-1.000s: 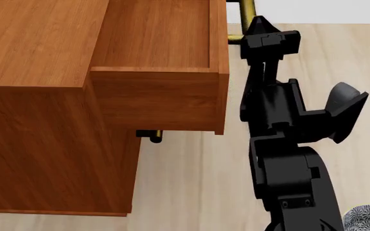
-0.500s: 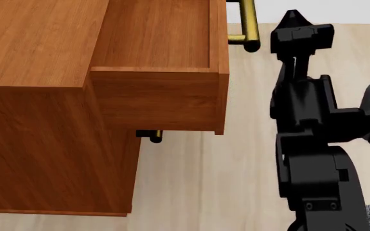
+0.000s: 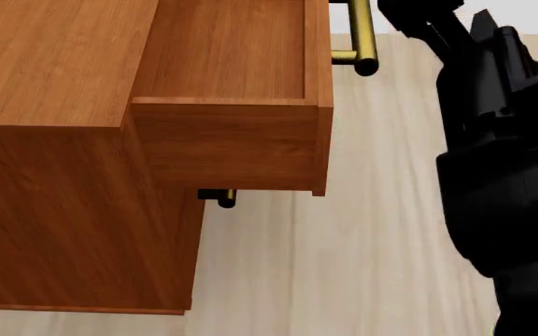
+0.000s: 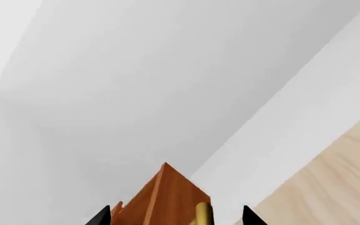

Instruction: Close the bottom drawer of the cabinet and open the top drawer.

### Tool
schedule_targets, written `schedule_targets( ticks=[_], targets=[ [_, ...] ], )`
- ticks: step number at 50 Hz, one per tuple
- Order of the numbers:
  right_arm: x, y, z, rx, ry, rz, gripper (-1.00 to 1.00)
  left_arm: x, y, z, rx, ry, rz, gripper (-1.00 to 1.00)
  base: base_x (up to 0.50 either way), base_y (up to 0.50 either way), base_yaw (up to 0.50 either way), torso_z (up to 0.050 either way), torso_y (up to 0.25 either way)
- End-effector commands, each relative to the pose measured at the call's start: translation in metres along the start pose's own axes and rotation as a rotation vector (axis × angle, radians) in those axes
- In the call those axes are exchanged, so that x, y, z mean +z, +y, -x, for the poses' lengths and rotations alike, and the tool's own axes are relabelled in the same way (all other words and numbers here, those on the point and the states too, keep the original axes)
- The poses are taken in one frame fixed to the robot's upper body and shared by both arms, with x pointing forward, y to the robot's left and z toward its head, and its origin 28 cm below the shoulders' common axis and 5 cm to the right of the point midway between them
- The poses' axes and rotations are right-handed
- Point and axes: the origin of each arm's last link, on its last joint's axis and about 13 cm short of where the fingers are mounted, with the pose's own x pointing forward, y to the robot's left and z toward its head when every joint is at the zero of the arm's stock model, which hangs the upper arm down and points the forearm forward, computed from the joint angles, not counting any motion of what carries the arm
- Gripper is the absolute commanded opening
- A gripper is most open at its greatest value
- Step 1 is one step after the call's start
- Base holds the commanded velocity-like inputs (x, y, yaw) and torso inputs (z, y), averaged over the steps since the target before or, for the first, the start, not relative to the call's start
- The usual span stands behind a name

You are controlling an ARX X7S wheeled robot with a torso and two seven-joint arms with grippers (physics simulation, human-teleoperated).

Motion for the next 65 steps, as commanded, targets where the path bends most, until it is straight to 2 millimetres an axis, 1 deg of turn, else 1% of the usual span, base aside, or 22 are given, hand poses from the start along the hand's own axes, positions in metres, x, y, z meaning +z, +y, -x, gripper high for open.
schedule_targets(
  ticks=[1,7,12,14,19,22,24,30,40,56,62,65],
  targets=[
    [0.019,0.014,-0.003,-0.002,0.005,0.286,1.00,-0.001,0.000,0.000,0.000,0.002,0.001,1.00,0.00,0.00,0.00,0.000,0.000],
    [0.027,0.021,-0.011,0.033,0.062,0.452,1.00,-0.002,0.000,0.001,0.000,0.003,0.003,1.00,0.00,0.00,0.00,0.000,0.000],
    [0.034,0.028,-0.017,0.052,0.089,0.530,1.00,-0.003,0.000,0.001,0.001,0.004,0.005,1.00,0.00,0.00,0.00,0.000,0.000],
    [0.038,0.033,-0.021,0.068,0.109,0.598,1.00,-0.003,0.000,0.001,0.001,0.004,0.005,1.00,0.00,0.00,0.00,0.000,0.000],
    [0.044,0.043,-0.026,0.083,0.121,0.686,1.00,-0.003,0.000,0.001,0.003,0.004,0.004,1.00,0.00,0.00,0.00,0.000,0.000],
    [0.045,0.047,-0.029,0.100,0.142,0.702,1.00,-0.004,0.000,0.001,0.003,0.004,0.005,1.00,0.00,0.00,0.00,0.000,0.000],
    [0.046,0.050,-0.033,0.109,0.165,0.757,1.00,-0.004,0.001,0.002,0.006,0.005,0.005,1.00,0.00,0.00,0.00,0.000,0.000],
    [0.045,0.058,-0.040,0.143,0.223,0.870,1.00,-0.004,0.002,0.002,0.011,0.004,0.005,1.00,0.00,0.00,0.00,0.000,0.000],
    [0.039,0.068,-0.049,0.199,0.300,1.002,1.00,-0.003,0.003,0.002,0.013,0.002,0.002,1.00,0.00,0.00,0.00,0.000,0.000],
    [0.028,0.073,-0.058,0.232,0.347,1.080,1.00,-0.004,0.003,0.003,0.012,0.004,0.000,1.00,0.00,0.00,0.00,0.000,0.000],
    [0.026,0.077,-0.063,0.240,0.357,1.110,1.00,-0.003,0.003,0.002,0.012,0.002,0.000,1.00,0.00,0.00,0.00,0.000,0.000],
    [0.024,0.078,-0.064,0.245,0.387,1.147,1.00,-0.003,0.004,0.002,0.014,0.003,-0.001,1.00,0.00,0.00,0.00,0.000,0.000]
  ],
)
